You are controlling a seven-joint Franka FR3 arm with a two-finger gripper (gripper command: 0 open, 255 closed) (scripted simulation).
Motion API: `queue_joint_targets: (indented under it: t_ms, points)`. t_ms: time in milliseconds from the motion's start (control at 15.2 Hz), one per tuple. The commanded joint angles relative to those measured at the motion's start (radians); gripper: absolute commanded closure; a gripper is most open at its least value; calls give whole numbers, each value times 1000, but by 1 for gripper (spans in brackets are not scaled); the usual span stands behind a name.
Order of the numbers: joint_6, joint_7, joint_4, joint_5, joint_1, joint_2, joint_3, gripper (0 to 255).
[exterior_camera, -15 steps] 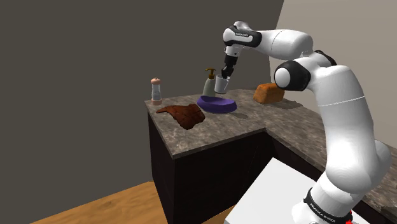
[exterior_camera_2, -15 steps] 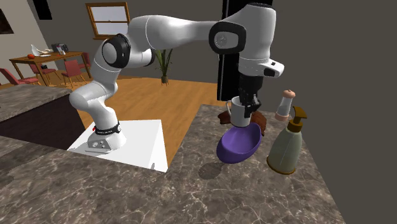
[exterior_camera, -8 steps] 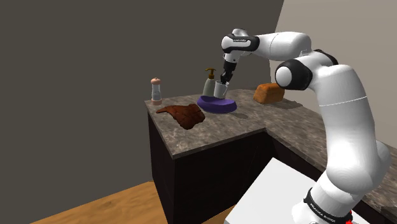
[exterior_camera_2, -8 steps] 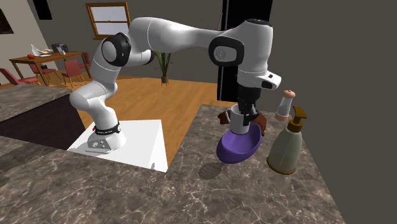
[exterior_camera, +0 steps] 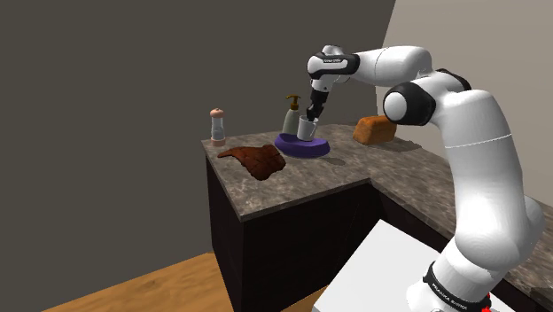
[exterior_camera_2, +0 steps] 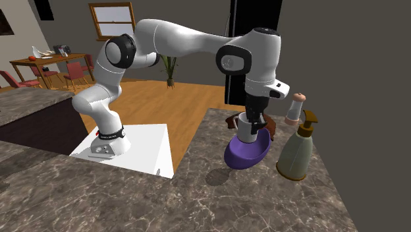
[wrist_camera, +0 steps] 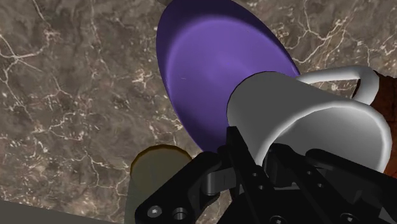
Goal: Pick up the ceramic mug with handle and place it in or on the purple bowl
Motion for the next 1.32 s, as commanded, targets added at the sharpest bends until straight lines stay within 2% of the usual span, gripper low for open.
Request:
queue_joint_targets:
  t_ms: [0, 66, 132, 462, 726, 1254]
  points:
    - [0, 0, 0, 0, 0, 0, 0, 255]
    - [0, 0, 0, 0, 0, 0, 0, 255]
    - [0, 0, 0, 0, 0, 0, 0, 0]
    - [0, 0, 0, 0, 0, 0, 0, 0]
    - [-135, 13, 152, -1, -26, 14, -1, 0]
    - [-135, 13, 152, -1, -26, 14, -1, 0]
